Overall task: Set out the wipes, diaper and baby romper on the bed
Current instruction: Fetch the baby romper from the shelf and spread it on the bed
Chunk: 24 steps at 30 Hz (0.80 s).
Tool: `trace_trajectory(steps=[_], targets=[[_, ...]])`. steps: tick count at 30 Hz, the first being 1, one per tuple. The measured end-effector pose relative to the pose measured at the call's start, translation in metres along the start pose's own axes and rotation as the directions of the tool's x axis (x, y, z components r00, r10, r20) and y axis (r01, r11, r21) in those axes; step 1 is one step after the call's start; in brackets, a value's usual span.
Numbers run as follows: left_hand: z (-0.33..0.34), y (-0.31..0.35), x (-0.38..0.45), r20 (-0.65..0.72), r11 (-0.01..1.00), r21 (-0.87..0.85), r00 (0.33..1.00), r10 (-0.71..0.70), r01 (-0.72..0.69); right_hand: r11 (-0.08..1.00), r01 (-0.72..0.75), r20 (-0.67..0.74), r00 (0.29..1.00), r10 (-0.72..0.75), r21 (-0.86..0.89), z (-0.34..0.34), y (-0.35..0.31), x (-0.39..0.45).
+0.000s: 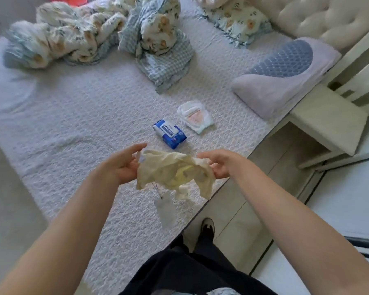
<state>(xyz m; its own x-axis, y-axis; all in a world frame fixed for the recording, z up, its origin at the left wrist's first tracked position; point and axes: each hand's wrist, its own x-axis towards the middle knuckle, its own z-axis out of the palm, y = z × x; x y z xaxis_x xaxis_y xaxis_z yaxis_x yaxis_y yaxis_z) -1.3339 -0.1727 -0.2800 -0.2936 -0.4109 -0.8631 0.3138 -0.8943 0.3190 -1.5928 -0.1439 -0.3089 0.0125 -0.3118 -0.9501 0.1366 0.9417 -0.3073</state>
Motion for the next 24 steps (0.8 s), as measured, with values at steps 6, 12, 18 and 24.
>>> trace_trajectory(steps=[6,12,18,24], targets=[[-0.007,0.026,0.008,-0.119,0.940,0.132,0.936,0.331,-0.316,0.830,0.003,0.220,0.965,0.145,-0.558,0.023,-0.055,0.015],[-0.019,0.048,0.011,-0.190,0.838,0.296,0.832,0.522,-0.458,0.770,0.430,0.313,0.898,-0.310,-0.471,0.060,-0.122,0.022],[-0.036,0.088,0.011,-0.334,0.661,0.562,0.596,0.731,-0.497,0.323,0.774,0.369,0.567,-0.736,-0.545,0.117,-0.187,0.028],[-0.042,0.101,0.004,-0.382,0.473,0.627,0.285,0.879,-0.619,-0.029,0.878,0.361,0.166,-0.917,-0.478,0.154,-0.197,0.030]])
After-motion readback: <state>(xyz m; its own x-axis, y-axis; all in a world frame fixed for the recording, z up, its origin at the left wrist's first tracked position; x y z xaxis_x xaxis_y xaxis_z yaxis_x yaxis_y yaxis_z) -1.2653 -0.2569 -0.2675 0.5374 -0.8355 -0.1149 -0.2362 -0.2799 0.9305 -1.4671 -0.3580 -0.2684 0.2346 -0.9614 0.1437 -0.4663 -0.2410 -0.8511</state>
